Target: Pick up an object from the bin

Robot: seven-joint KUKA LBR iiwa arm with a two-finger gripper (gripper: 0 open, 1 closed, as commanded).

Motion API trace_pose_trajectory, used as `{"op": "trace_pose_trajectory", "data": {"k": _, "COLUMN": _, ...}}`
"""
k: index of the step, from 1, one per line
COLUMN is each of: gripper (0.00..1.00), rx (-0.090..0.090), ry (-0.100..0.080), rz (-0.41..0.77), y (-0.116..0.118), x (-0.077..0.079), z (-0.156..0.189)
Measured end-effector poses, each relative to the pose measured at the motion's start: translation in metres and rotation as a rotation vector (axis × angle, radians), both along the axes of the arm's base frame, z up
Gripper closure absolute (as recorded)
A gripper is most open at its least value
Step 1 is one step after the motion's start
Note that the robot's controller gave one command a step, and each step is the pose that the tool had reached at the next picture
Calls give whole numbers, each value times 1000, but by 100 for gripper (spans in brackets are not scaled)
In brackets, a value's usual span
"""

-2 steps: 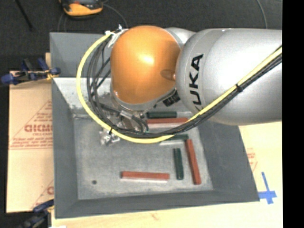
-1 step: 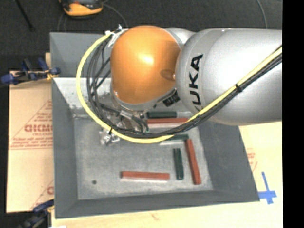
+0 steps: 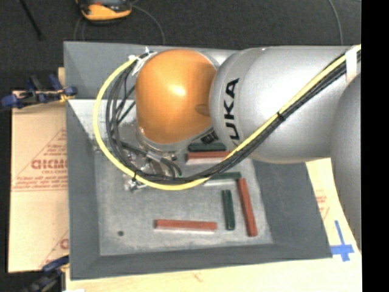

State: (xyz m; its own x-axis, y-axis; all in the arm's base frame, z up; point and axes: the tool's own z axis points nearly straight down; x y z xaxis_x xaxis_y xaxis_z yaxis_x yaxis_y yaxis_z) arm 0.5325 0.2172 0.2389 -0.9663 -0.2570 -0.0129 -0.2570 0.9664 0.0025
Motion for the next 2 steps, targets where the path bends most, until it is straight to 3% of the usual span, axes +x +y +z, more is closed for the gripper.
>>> {"op": "trace_pose_trajectory", "data": {"k": 1, "gripper": 100, "rx": -2, "ry": 6, "rz": 20, "y": 9, "x": -8, "z": -70}}
{"op": "trace_pose_trajectory", "data": {"k": 2, "gripper": 0, "rx": -4, "ry": 10, "rz": 60, "y": 17, "x": -8, "z": -94}}
